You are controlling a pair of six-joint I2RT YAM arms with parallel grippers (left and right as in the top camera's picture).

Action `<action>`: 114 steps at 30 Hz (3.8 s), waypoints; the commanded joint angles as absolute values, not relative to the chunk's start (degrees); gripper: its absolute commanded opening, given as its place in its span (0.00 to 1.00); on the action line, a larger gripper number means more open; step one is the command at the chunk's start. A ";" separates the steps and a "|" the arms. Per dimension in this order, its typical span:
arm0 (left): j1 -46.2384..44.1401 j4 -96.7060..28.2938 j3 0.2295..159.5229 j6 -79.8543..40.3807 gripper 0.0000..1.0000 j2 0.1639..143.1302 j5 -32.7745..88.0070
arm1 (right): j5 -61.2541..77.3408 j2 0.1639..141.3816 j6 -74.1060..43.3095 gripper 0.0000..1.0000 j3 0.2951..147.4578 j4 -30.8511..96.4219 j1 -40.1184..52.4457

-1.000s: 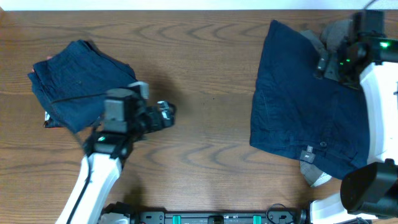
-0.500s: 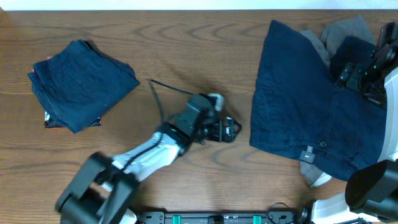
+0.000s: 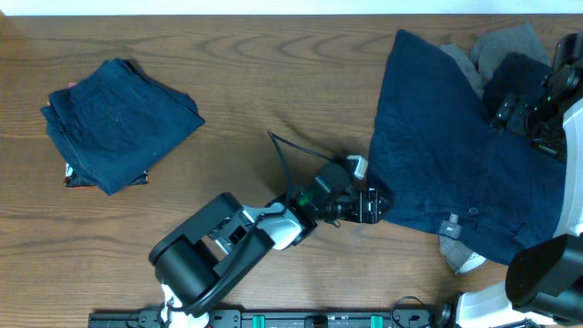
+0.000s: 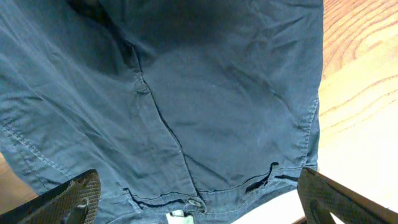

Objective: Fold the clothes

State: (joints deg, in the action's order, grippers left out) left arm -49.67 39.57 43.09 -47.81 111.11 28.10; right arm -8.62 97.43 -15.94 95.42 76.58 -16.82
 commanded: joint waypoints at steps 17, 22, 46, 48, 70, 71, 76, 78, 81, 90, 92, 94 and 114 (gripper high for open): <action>-44.12 48.18 49.04 -50.52 0.06 102.41 39.16 | -8.75 96.09 -16.01 0.99 95.66 77.10 -17.69; -37.30 47.64 54.15 -51.11 0.06 87.57 44.16 | -8.73 96.09 -15.77 0.99 95.66 77.17 -18.96; 5.96 30.11 57.28 -36.03 0.06 90.56 38.54 | -5.28 96.09 -12.12 0.99 95.55 78.52 -19.09; 6.83 25.04 57.25 -36.14 0.42 90.56 39.40 | -5.30 96.09 -11.90 0.99 95.55 78.65 -19.11; -22.70 -26.09 46.87 -31.62 0.98 90.59 37.80 | 0.30 96.12 -7.18 0.99 92.33 74.35 -19.11; -23.75 -24.62 46.26 -32.91 1.00 90.59 37.63 | 0.27 96.12 -7.18 0.99 92.33 74.35 -19.11; -28.69 -17.67 43.62 -38.70 0.47 90.59 32.14 | 0.25 96.12 -7.20 0.99 92.33 74.32 -19.11; -29.06 -17.15 43.62 -38.68 0.10 90.59 31.16 | 0.25 96.12 -7.18 0.99 92.33 74.32 -19.11; -27.99 -18.11 43.83 -36.21 0.06 90.06 31.29 | 0.23 96.12 -7.16 0.99 92.33 74.13 -19.11; -6.44 -32.51 50.28 -25.71 0.06 74.94 31.22 | 4.56 96.27 -3.95 0.85 88.25 67.37 -19.09; -1.74 -31.94 50.28 -25.71 0.06 71.40 30.74 | 8.86 96.29 -2.39 0.70 85.71 63.31 -19.09; 1.23 -32.10 50.26 -25.69 0.06 69.38 30.35 | 12.21 96.36 -2.04 0.62 82.72 58.61 -19.09; 2.07 -35.55 50.11 -25.69 0.06 70.41 30.37 | 13.10 109.89 -13.30 0.91 62.11 32.47 -17.61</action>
State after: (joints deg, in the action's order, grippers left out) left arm 2.20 -34.70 49.91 -26.89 70.15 31.05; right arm 13.26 106.39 -8.82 62.87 32.91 -17.98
